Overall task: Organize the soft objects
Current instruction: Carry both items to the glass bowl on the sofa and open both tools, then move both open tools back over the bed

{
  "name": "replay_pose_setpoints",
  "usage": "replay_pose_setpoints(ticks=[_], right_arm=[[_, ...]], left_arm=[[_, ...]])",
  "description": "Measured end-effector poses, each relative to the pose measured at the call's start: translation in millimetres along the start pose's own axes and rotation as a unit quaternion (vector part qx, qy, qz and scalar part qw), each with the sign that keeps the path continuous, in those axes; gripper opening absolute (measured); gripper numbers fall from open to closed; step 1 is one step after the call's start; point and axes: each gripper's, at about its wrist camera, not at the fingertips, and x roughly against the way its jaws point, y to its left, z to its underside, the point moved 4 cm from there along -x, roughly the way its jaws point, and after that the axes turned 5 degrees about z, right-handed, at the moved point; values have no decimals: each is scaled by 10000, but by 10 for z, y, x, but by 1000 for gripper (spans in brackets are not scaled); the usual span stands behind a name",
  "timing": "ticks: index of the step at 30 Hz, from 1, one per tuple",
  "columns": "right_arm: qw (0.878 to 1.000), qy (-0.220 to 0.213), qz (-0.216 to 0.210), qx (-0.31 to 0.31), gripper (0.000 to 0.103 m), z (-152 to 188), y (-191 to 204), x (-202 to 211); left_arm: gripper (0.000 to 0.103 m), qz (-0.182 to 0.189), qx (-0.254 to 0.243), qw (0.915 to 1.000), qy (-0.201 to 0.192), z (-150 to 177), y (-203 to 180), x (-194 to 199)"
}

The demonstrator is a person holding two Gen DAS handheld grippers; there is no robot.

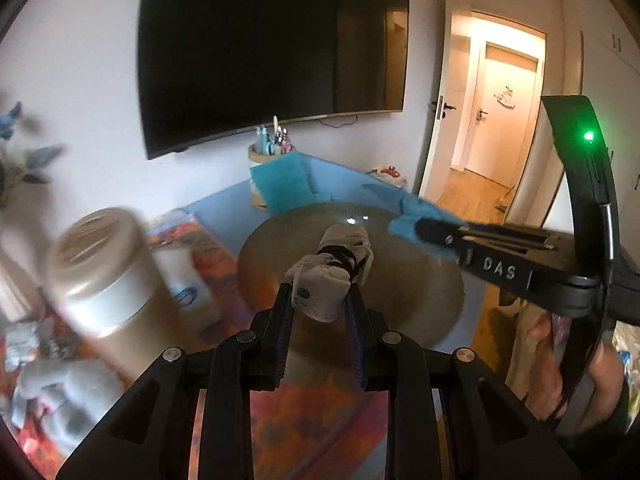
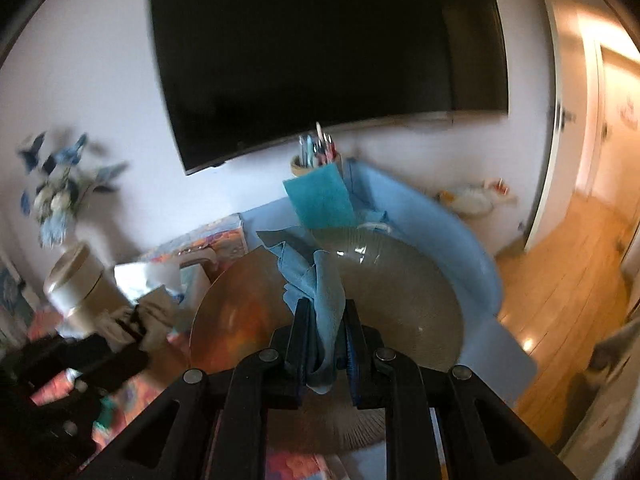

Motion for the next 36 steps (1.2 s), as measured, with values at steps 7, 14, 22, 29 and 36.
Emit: replay_pose_setpoints(ticks=[7,14,22,29,36], right_arm=[[9975,249,-343,-558,73,-32,-207,-224],[9977,-15,-393,-550,75,5,-261,88],[9962,-235,-805,-214,82,210,146,526],[9877,-225,-1332,790,82,557,1058,762],[9697,-129,-1458,1957,82,830,1993,751]], left_arm=[[65,-41,210,9997,129,-59,39,-492],[77,332,191,9993,-52,34,-113,-364],[78,112,-11,9999,-92,327,-44,309],[78,-761,517,9955,-209,777,650,1159],[78,-1868,1456,9708,-374,1168,1706,1968]])
